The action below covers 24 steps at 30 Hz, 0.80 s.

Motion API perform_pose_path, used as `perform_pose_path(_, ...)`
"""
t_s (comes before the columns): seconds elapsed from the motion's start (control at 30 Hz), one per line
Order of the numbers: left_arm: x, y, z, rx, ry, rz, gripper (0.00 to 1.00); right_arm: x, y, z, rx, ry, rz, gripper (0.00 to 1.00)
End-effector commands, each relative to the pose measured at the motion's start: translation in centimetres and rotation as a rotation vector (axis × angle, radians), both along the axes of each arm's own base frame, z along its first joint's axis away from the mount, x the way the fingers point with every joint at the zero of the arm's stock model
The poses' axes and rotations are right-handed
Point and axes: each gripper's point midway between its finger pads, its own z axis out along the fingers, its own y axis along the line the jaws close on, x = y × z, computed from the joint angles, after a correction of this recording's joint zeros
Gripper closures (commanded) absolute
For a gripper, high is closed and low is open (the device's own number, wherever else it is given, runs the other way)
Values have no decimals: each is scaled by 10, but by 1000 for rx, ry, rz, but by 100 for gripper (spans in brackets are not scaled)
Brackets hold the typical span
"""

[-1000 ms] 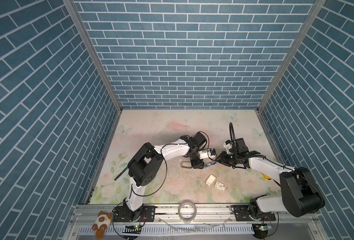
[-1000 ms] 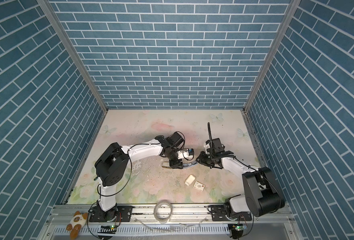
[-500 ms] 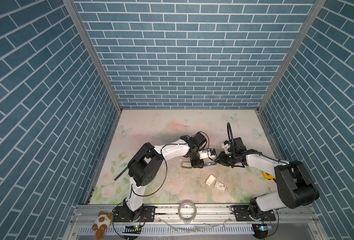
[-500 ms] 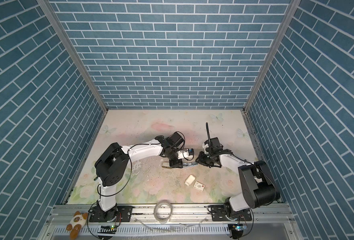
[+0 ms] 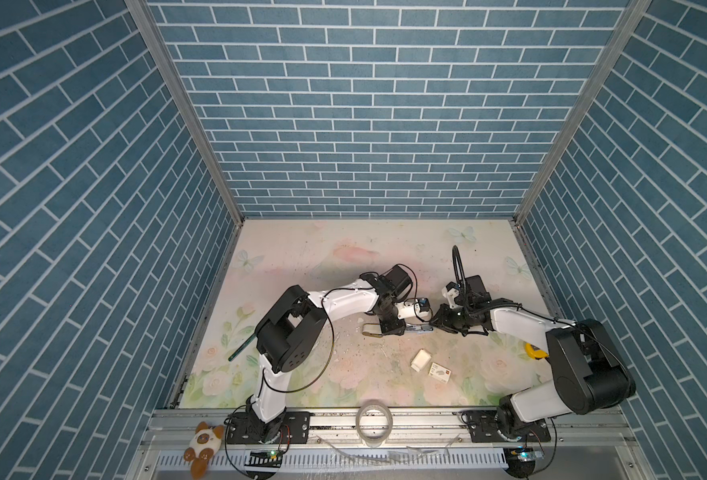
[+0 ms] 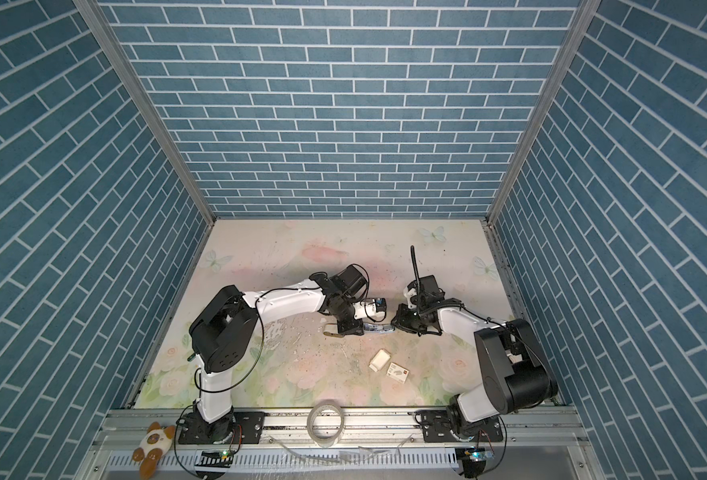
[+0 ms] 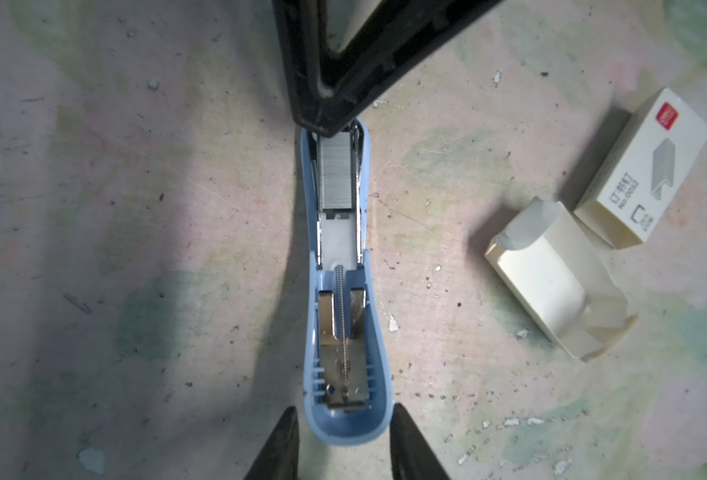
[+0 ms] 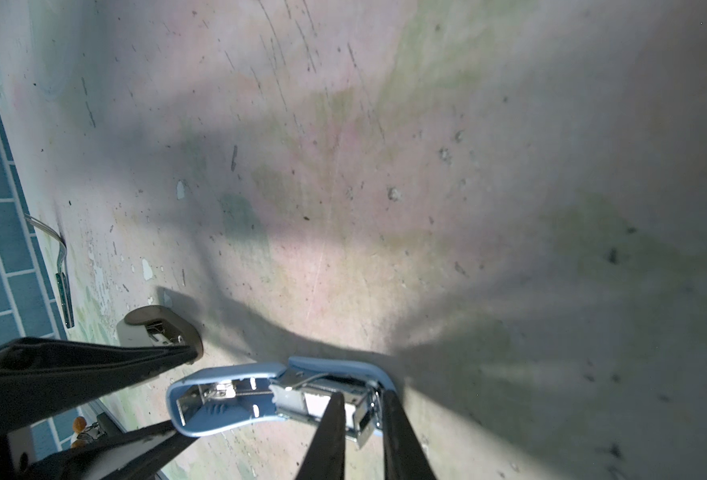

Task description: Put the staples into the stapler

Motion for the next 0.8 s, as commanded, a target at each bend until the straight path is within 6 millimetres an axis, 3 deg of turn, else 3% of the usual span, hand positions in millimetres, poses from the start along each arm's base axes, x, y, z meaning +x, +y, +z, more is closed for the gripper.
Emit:
perform_pose_path(0.0,-6,-1,-3,1,11,-17,65,-6,-4,-5,-20,5,23,82)
perform_pose_path(0.57,-4,-7,6,-21,5,-19,81,-13,-7,-10,-40,24,37,86)
perform_pose_path(0.77,-4,-9,7,-25,1,-24,81,-16,-12,-15,-67,35,36,88)
